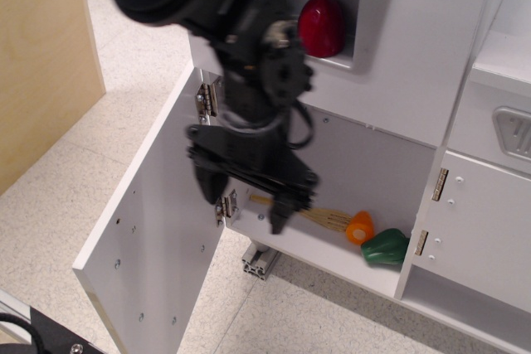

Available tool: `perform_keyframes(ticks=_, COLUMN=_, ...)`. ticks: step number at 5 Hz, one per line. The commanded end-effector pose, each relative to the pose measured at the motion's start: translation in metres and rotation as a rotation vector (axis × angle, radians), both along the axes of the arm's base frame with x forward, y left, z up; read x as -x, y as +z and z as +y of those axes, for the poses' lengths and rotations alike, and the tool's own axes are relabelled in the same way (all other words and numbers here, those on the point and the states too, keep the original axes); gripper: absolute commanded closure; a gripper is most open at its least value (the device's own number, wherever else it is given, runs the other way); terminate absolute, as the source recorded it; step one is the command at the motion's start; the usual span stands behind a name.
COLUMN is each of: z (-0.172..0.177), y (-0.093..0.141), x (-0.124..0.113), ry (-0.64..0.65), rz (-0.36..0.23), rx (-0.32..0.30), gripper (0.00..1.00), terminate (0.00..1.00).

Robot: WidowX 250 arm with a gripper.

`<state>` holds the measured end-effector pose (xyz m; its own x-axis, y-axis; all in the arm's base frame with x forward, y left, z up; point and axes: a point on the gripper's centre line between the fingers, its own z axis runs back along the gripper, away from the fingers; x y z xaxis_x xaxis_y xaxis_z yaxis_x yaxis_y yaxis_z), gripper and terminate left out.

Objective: Close low fridge

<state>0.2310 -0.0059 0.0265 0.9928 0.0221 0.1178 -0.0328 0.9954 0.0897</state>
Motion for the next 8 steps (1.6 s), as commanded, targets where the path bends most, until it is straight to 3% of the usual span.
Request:
perform_keyframes(ticks=1, z=0.089, y=0.029, x=-0.002, ry=0.063, rz=-0.150, rx=-0.072, gripper=0.00, terminate=0.00)
perform_keyframes(ticks=2, z=0.113, y=0.038, x=-0.001, ry=0.094, rz=-0.123, rx=-0.073, gripper=0.00, terminate=0.00)
perform_keyframes(ticks=3, z=0.121, y=0.028, x=0.000, ry=0.122, rz=-0.091, rx=-0.052, gripper=0.00, terminate=0.00)
perform_keyframes(ticks=4, z=0.112, y=0.008, x=0.001, ry=0.169, rz=-0.061, rx=-0.019, gripper=0.00, terminate=0.00)
perform_keyframes(ticks=5, z=0.103, y=-0.001, x=-0.002, ry=0.186, rz=-0.029, rx=0.056, gripper=0.00, terminate=0.00)
perform_keyframes(ticks=6, z=0.091, y=-0.011, x=-0.004, ry=0.190, rz=-0.035, rx=0.058, gripper=0.00, terminate=0.00)
perform_keyframes(ticks=7, z=0.069, y=-0.024, x=-0.011, ry=0.197, rz=0.007, rx=0.031, gripper=0.00, terminate=0.00)
perform_keyframes(ticks=8, z=0.050, y=-0.021, x=-0.022, ry=0.216, rz=-0.073, rx=0.006, gripper=0.00, terminate=0.00)
